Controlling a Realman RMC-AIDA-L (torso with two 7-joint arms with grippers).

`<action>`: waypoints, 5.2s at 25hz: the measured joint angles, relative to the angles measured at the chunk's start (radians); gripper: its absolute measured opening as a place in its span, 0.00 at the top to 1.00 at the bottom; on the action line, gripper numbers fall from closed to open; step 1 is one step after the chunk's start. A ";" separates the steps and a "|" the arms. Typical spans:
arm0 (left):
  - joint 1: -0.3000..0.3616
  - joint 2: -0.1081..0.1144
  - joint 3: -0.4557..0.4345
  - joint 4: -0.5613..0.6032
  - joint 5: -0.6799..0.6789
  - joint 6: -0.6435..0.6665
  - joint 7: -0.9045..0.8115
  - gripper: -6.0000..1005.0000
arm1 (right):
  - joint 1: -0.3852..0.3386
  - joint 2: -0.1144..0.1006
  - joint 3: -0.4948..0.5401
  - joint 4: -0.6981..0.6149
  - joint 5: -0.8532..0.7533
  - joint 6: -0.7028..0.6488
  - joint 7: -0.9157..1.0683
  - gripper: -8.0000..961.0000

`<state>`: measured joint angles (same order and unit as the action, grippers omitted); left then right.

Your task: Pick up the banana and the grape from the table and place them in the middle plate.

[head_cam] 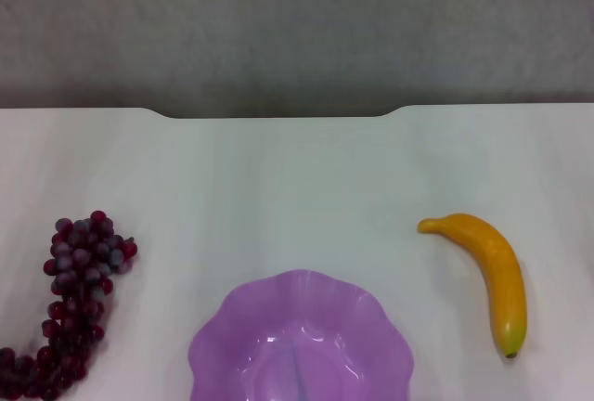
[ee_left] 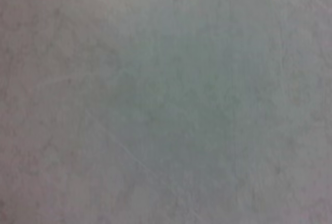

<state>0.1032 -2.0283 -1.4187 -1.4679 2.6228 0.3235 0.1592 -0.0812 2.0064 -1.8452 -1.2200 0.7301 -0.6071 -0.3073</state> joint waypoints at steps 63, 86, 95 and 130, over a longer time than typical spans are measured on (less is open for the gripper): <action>-0.556 0.002 -0.343 0.178 0.247 -1.596 -0.014 0.27 | -0.003 0.000 -0.005 -0.004 -0.001 0.001 -0.001 0.10; -0.599 -0.003 -0.342 0.288 0.222 -1.533 0.000 0.33 | 0.001 0.000 -0.006 -0.005 -0.001 0.001 -0.001 0.10; -0.591 -0.003 -0.348 0.280 0.199 -1.505 -0.007 0.39 | 0.001 -0.002 -0.006 -0.004 -0.001 0.001 -0.001 0.10; -0.366 0.001 -0.342 -0.296 0.204 -1.648 0.038 0.76 | 0.002 -0.002 -0.006 -0.004 -0.001 0.001 -0.001 0.10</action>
<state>-0.2630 -2.0277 -1.7602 -1.7638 2.8273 -1.3243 0.1968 -0.0797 2.0049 -1.8514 -1.2241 0.7287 -0.6059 -0.3083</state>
